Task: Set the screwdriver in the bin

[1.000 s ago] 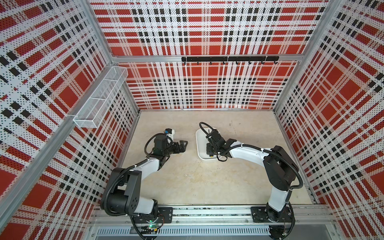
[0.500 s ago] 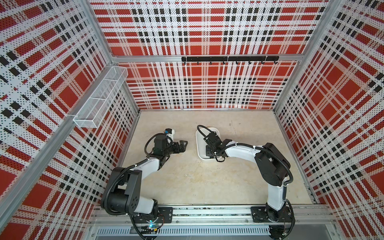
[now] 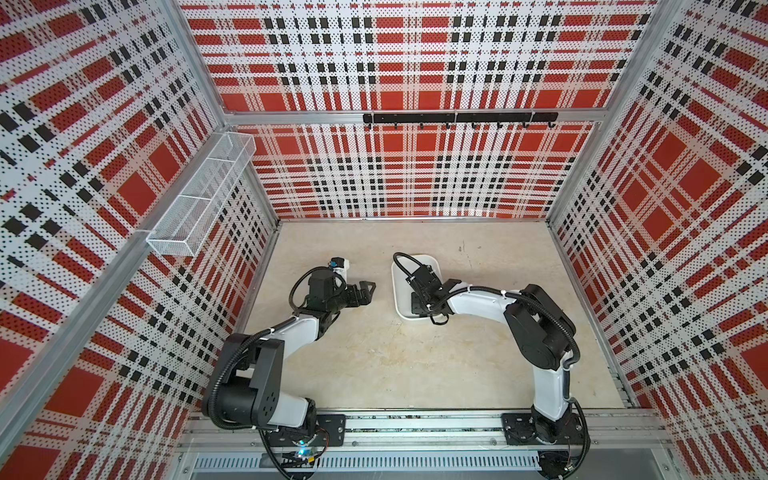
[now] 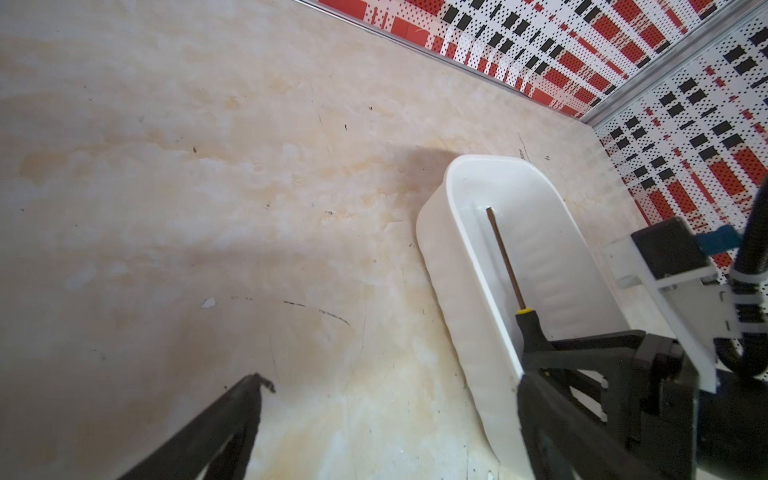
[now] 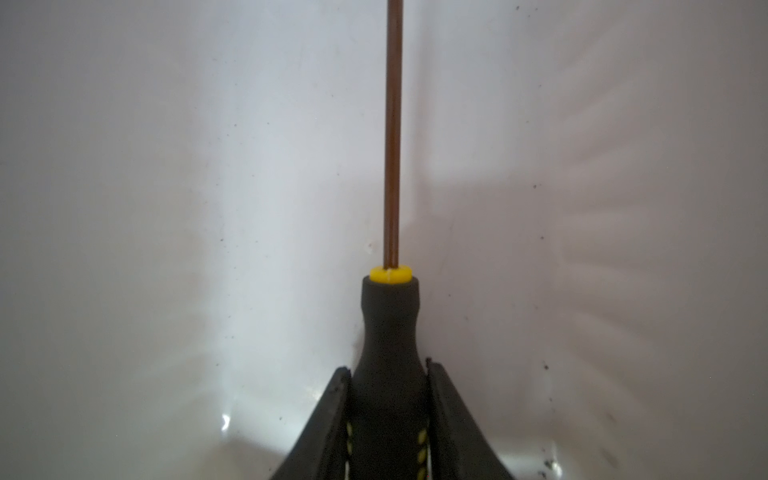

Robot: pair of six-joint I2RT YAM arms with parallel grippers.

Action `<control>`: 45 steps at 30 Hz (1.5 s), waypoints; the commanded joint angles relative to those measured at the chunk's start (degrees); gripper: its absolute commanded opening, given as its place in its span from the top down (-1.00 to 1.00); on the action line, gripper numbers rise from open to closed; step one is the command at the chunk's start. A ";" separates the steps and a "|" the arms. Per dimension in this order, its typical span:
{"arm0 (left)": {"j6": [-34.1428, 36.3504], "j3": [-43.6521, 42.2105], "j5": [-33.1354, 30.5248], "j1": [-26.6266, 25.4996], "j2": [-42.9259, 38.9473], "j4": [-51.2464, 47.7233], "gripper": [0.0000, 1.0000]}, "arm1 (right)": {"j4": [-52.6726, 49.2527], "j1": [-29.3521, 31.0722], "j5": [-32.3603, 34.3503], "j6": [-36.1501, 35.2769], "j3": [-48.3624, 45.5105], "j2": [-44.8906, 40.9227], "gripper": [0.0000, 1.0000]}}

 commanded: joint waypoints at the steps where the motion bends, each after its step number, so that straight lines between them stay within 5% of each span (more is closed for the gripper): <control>1: 0.36 -0.70 1.06 0.25 0.33 0.90 -0.96 | -0.09 0.29 1.24 0.59 1.19 0.35 0.28; 12: 0.45 -0.80 1.11 0.25 -0.05 0.93 -0.96 | -0.51 0.28 2.02 -1.34 0.28 -4.89 0.06; 19: 1.43 -2.91 -1.89 -0.01 -4.42 3.25 -0.96 | 1.48 0.29 10.20 -14.64 -6.48 -19.64 -0.01; 25: 2.00 -6.67 -11.25 -0.04 -12.63 5.96 -0.96 | 22.31 -0.43 26.57 -30.61 -29.47 -38.52 0.02; 32: 6.84 -13.73 -20.34 -0.10 -22.82 15.29 -0.96 | 34.66 -7.61 28.17 -37.27 -46.95 -56.57 -0.05; 36: 11.48 -19.61 -25.49 -0.06 -26.47 25.95 -0.96 | 50.17 -12.29 28.69 -43.48 -58.82 -65.60 -0.10; 41: 15.75 -26.07 -28.82 0.83 -27.90 38.50 -0.96 | 74.85 -16.02 28.27 -51.35 -71.82 -68.02 -0.25; 45: 18.17 -29.12 -30.59 2.41 -25.88 45.85 -0.96 | 80.19 -22.72 24.35 -48.15 -74.34 -62.94 -0.24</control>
